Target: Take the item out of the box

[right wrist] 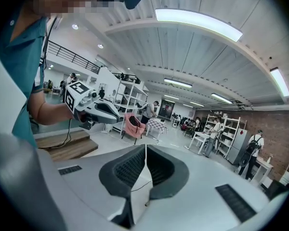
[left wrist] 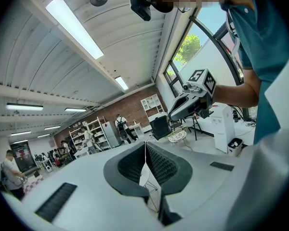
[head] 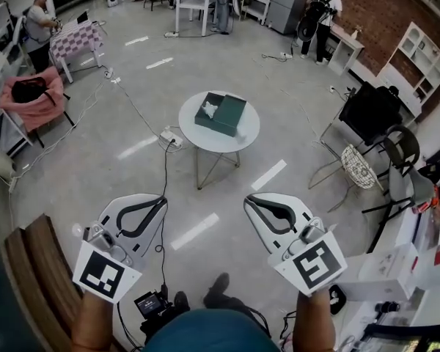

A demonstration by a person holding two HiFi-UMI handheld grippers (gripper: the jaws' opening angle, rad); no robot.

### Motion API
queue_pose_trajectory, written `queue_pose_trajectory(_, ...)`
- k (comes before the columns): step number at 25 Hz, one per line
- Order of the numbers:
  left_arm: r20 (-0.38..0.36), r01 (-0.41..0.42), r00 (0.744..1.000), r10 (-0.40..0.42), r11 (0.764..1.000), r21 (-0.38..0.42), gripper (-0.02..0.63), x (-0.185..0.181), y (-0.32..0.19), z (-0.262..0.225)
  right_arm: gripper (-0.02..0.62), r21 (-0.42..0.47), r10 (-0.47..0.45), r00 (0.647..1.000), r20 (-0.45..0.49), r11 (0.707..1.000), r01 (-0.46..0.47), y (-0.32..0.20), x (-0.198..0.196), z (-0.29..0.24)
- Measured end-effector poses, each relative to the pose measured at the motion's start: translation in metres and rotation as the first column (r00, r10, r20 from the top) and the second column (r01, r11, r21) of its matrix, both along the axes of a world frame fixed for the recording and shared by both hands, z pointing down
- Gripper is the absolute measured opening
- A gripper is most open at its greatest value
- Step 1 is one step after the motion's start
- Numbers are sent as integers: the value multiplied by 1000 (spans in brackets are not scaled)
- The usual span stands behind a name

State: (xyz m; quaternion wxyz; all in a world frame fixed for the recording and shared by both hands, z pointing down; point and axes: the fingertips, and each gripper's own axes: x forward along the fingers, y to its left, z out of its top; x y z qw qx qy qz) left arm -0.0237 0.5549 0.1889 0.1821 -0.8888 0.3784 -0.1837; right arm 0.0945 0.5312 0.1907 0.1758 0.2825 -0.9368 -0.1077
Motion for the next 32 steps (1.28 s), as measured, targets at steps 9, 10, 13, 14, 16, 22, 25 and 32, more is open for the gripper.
queue_pose_trajectory(9,31,36,999,-36,999,5,23,89,-36,-3,40,15,-40,999,25,999,40,-44,87,-1)
queue_pose_trajectory(10,35,35,999,-35,999,1,23,98,-40,-3,40,17,-41,999,28,999,40,-48,97,-2)
queue_pose_trajectory(13,55,19,998,-18,1000,-3,23,120,-51,-3,40,1,-24,999,41,1000,23,-57,119,1)
queue_pose_trajectory(14,57,12,998,-12,1000,0,23,125,-55,-4,40,-6,-15,999,42,1000,15,-60,125,3)
queue_pose_trajectory(16,55,-1,998,0,1000,1,23,133,-66,-3,40,-11,-3,999,41,1000,3,-70,134,7)
queue_pose_trajectory(22,42,-57,997,57,998,-14,23,147,-113,8,40,-27,42,999,22,999,-41,-105,145,18)
queue_pose_trajectory(25,32,-104,994,104,995,-6,23,145,-139,6,40,-29,84,996,20,996,-83,-124,143,17)
queue_pose_trajectory(32,20,-165,986,165,986,2,23,128,-197,-3,40,-31,146,989,13,989,-146,-171,125,9)
